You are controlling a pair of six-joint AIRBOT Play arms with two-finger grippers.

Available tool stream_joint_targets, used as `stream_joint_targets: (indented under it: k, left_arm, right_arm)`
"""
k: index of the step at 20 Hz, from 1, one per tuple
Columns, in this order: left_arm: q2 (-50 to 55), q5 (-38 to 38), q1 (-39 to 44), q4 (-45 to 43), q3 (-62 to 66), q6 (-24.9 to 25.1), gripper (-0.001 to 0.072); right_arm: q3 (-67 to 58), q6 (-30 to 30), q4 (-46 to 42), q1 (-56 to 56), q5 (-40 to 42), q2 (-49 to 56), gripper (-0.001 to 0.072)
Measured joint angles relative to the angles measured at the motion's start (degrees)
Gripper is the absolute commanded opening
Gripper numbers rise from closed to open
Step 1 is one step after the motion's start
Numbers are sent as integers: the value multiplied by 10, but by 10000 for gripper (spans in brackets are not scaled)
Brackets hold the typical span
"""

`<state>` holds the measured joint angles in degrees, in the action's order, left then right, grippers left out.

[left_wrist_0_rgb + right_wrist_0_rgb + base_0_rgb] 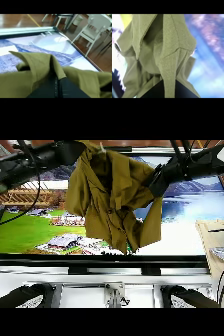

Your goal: Fold the shirts.

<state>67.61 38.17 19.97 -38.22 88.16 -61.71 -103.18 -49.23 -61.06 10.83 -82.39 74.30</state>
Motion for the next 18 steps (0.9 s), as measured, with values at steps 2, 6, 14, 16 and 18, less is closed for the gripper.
stream_joint_targets:
  k: [2,6,14,16,18]
  left_arm:
    - [-21,49,3,-53,11,-25,45]
    - [-48,148,3,-174,20,-86,45]
    - [-36,188,4,-281,34,-134,555]
    - [-38,151,4,-287,58,-136,557]
    - [-39,109,5,-290,86,-138,561]
  right_arm:
    - [-15,-28,-3,-8,10,0,47]
    - [-54,-57,3,-18,19,0,47]
    - [-118,-73,63,-22,22,-18,47]
    - [-121,-76,63,-22,12,-27,47]
    - [-122,-82,63,-22,2,-34,47]
